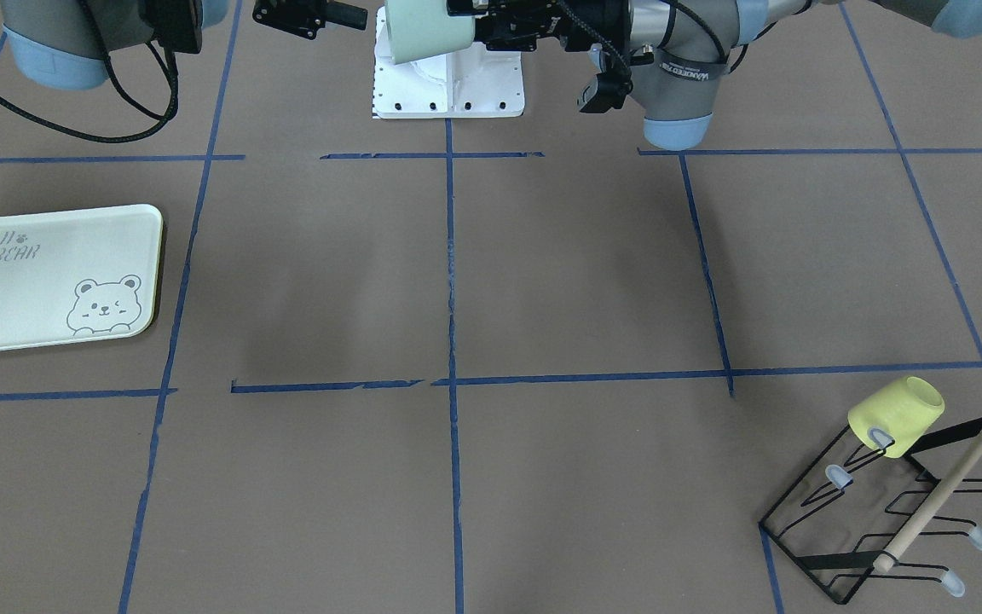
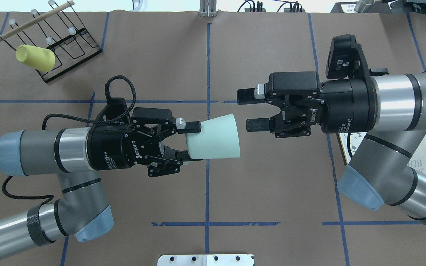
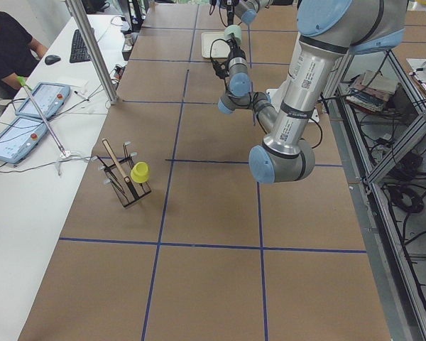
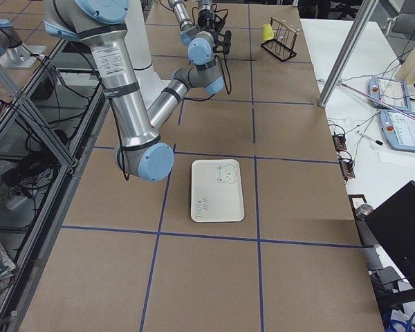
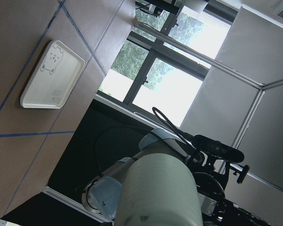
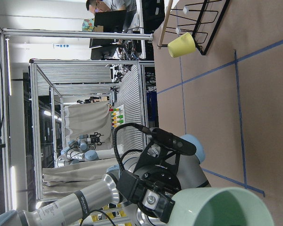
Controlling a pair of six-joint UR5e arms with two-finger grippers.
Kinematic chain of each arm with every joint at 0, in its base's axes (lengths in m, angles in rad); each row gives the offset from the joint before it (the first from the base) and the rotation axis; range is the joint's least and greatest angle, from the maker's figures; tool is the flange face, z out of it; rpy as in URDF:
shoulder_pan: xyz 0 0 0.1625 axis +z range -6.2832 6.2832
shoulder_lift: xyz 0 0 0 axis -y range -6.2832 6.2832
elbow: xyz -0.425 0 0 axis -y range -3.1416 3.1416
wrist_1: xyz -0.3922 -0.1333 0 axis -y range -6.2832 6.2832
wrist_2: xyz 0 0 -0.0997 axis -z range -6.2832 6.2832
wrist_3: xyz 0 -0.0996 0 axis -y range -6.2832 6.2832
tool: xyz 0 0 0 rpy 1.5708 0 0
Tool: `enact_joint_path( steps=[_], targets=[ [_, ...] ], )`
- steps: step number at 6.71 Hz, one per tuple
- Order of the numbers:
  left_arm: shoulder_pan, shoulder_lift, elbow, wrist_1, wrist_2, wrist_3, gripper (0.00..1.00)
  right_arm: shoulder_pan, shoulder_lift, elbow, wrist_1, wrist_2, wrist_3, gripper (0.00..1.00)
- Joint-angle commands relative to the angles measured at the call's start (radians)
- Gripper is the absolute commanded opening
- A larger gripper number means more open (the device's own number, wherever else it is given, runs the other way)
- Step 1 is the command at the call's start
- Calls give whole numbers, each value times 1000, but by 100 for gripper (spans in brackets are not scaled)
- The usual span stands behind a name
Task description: Left arm grabs green cup and hands to right arm on tray
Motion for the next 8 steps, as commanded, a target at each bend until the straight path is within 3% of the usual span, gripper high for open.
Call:
enact_joint_path(
  steps=[1, 3, 5, 6, 8],
  targets=[
    [10, -6, -1, -4, 3, 1, 0, -16, 2, -1, 1, 1, 0, 99],
    [18, -6, 2, -4, 23, 3, 1, -40, 2, 2, 1, 3, 3, 98],
    [29, -21, 2, -2, 34, 3, 1, -50, 4, 2, 1, 0, 0, 88],
    [44, -20, 2, -2, 40, 3, 3, -50, 4, 2, 1, 0, 1, 69],
    [43, -20, 2, -2, 40, 4, 11, -53, 2, 2, 3, 1, 1, 16]
  ],
)
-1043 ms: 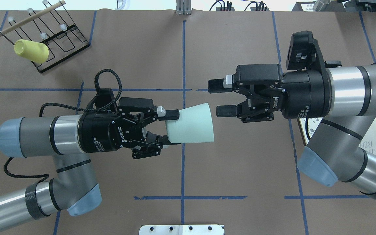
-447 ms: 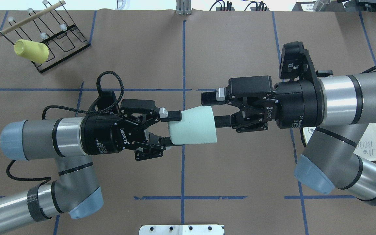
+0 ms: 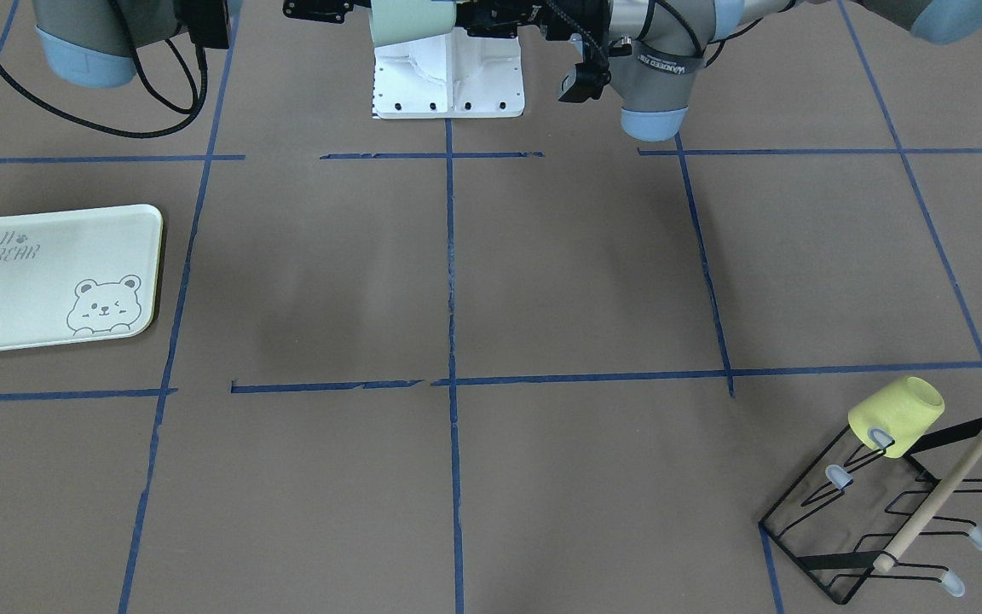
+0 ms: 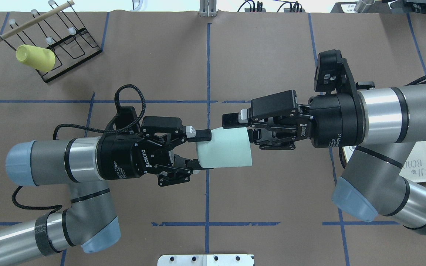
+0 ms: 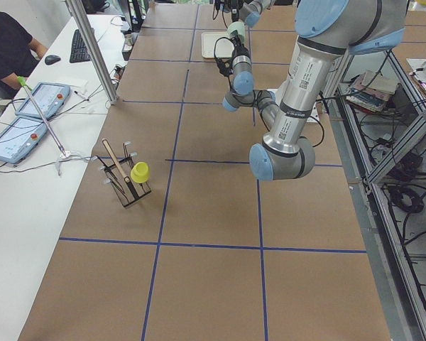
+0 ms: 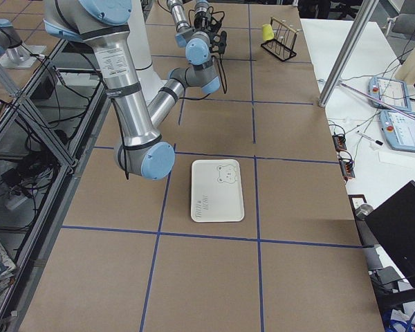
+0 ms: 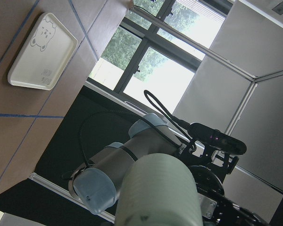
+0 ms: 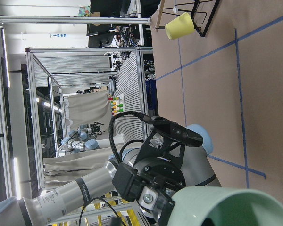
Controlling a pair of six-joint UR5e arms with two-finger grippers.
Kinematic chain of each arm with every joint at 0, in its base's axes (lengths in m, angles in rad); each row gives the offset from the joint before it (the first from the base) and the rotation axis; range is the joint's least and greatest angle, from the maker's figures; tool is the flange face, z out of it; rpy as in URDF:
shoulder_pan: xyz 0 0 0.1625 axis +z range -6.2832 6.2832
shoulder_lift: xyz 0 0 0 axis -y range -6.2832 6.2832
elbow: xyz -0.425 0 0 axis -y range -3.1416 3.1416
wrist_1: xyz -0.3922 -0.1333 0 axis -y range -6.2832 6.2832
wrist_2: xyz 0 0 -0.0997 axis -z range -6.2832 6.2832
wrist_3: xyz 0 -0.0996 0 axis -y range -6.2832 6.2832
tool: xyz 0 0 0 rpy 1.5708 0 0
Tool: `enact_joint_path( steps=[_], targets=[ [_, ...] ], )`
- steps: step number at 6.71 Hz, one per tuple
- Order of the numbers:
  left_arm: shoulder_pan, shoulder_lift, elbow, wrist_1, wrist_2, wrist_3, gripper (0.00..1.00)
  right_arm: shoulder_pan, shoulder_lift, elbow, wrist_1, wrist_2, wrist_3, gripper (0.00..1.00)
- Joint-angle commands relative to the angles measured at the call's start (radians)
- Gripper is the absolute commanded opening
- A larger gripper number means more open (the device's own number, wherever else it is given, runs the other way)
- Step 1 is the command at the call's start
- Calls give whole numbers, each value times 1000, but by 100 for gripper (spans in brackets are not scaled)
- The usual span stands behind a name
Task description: Left arm grabs green cup and hands to right arm on tray
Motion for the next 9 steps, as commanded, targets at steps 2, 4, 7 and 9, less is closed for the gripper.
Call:
enact_joint_path(
  steps=[2, 4, 7, 9],
  targets=[
    [-1, 3, 0, 0, 5, 4, 47, -9, -4, -1, 1, 0, 2, 2],
    [-4, 3, -5, 9, 36, -1, 100, -9, -3, -3, 0, -2, 2, 1],
    [-13, 14, -6, 12, 42, 5, 100, -8, -4, -2, 0, -6, 5, 0],
    [-26, 46, 9, 32, 50, 11, 100, 9, -53, 0, -11, -157, 11, 0]
  ],
)
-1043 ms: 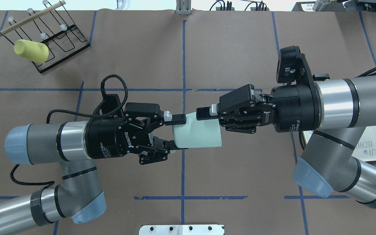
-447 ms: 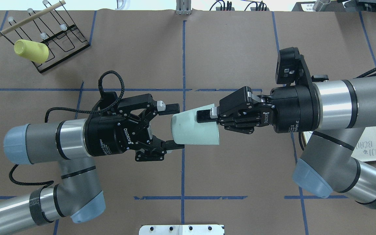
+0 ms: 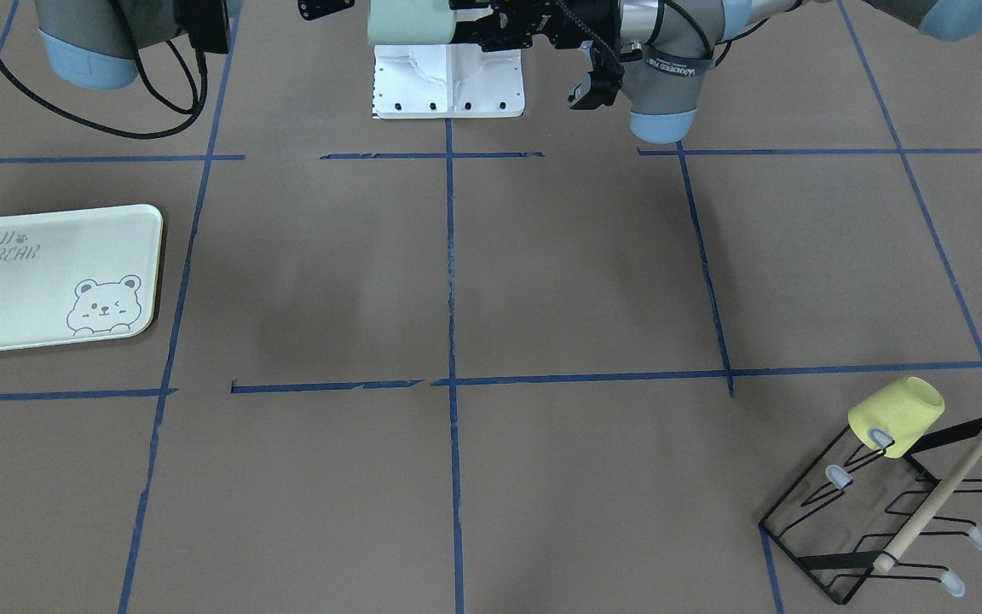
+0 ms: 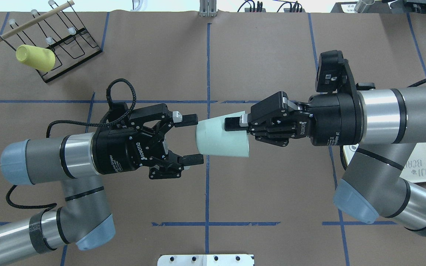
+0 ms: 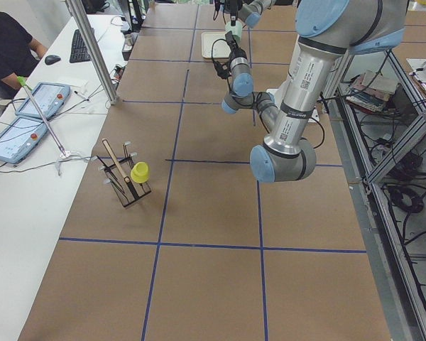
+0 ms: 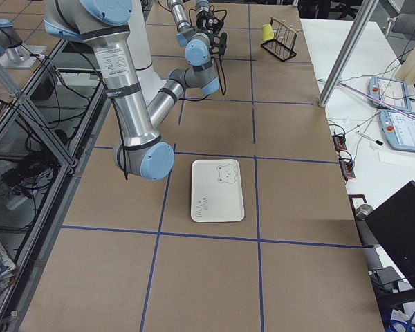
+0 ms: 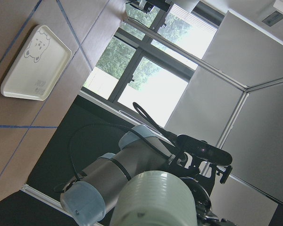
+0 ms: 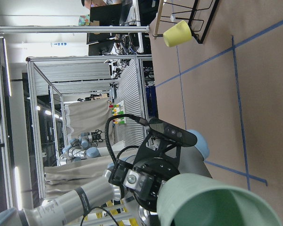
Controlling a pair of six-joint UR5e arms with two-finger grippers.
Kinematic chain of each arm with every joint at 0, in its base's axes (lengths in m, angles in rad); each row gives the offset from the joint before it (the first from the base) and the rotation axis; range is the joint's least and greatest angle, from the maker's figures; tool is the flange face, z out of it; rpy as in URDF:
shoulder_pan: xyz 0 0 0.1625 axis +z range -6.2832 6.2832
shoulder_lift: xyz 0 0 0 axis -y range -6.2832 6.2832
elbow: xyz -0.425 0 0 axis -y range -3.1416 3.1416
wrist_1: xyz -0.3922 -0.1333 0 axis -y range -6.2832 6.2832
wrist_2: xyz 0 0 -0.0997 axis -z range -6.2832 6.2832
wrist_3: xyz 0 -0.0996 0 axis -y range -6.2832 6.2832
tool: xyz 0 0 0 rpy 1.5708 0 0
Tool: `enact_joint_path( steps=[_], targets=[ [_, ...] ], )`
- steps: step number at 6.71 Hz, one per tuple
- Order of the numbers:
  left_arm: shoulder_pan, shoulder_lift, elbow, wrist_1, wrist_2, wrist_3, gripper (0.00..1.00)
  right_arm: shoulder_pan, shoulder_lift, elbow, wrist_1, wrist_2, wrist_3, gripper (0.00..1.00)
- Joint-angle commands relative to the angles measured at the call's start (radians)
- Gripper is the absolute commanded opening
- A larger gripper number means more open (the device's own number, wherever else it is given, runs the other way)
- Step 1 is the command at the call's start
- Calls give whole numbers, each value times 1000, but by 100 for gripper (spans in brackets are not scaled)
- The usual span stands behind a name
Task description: Left arm grabs green cup and hands to right arm on tray
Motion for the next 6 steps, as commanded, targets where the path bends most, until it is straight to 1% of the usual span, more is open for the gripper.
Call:
enact_joint_path(
  steps=[1, 2, 3, 4, 5, 6],
  targets=[
    [-45, 16, 12, 96, 3, 5, 100, 12, -117, -4, -11, -196, -13, 0],
    [-56, 16, 11, 119, 6, 5, 100, 44, -197, -16, -13, -244, -24, 0],
    [-71, 26, 15, 130, 6, 5, 100, 107, -254, -37, -49, -246, -54, 0],
    [-95, 33, 16, 277, 5, 8, 100, 159, -311, -38, -116, -246, -126, 1],
    [-103, 33, 14, 403, 3, 99, 100, 179, -337, -38, -239, -244, -264, 1],
    [-103, 34, 15, 502, 2, 201, 100, 208, -345, -27, -395, -231, -412, 0]
  ],
)
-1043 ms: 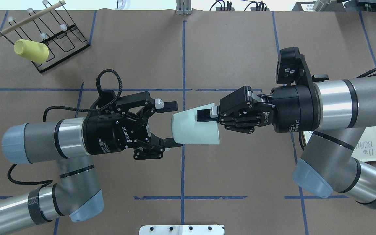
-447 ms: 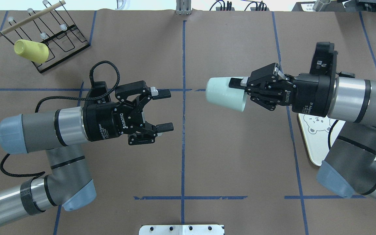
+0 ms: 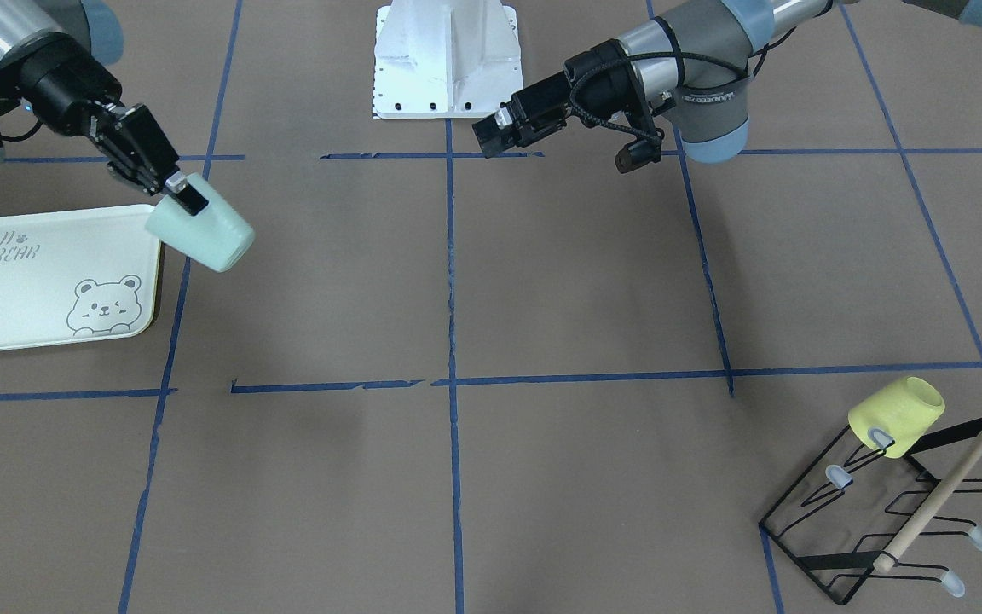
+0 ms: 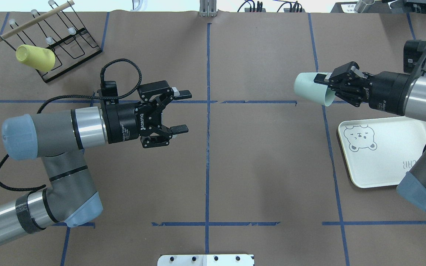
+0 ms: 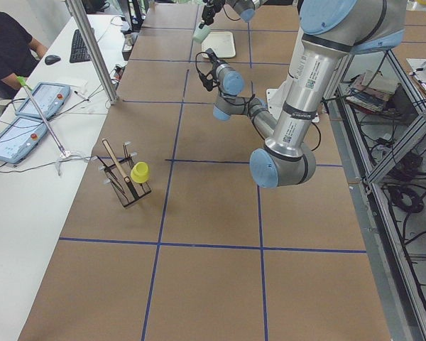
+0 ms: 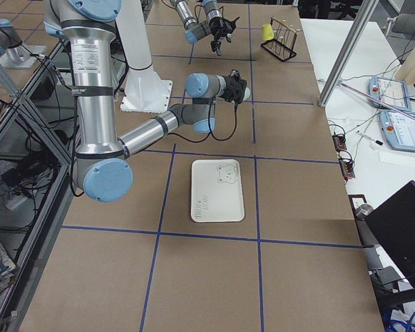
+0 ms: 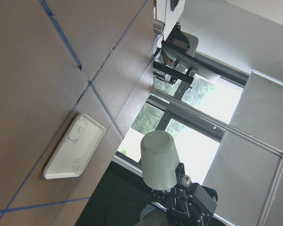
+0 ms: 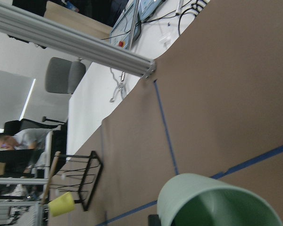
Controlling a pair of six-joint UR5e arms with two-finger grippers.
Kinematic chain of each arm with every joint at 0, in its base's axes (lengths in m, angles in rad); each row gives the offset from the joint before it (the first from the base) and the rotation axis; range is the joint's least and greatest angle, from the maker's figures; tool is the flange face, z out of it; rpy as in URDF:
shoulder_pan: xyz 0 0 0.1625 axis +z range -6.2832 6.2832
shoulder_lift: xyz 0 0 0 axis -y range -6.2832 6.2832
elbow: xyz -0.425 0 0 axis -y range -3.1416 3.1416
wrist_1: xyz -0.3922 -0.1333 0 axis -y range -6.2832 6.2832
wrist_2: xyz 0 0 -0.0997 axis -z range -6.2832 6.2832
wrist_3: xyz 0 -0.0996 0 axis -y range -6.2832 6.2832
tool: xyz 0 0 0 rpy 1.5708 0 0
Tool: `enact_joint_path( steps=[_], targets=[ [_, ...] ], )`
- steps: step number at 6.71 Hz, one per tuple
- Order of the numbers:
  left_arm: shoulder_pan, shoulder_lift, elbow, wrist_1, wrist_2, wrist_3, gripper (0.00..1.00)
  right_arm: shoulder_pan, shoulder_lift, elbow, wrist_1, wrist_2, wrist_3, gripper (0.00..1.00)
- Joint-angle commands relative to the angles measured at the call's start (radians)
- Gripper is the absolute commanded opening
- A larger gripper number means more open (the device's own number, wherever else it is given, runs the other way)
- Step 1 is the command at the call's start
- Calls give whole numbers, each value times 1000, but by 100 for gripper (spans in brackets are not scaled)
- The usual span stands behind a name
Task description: Left arm grabs green cup and hands to right arm on tray
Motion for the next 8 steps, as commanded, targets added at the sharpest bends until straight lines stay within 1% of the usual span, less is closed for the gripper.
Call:
enact_joint_path(
  steps=[1, 2, 3, 4, 5, 6, 7, 8],
  targets=[
    [-7, 2, -1, 231, 0, 200, 100, 72, -45, 35, -307, 51, -333, 0],
    [-8, 2, -1, 279, 0, 252, 100, 101, -123, 99, -428, 112, -469, 0],
    [-17, 2, -1, 298, 0, 253, 100, 202, -128, 89, -575, 348, -589, 0],
    [-22, 4, -1, 331, 0, 254, 100, 291, -130, 93, -726, 454, -760, 0],
    [-26, 4, -2, 354, 0, 262, 100, 289, -139, 78, -852, 450, -930, 0],
    [-25, -3, -4, 420, 1, 294, 100, 262, -132, 43, -973, 428, -1122, 1],
    [-25, -7, -10, 465, 1, 312, 100, 210, -124, 9, -998, 379, -1169, 1],
    [-25, -7, -10, 467, 3, 313, 100, 168, -122, -31, -987, 315, -1170, 2]
  ],
)
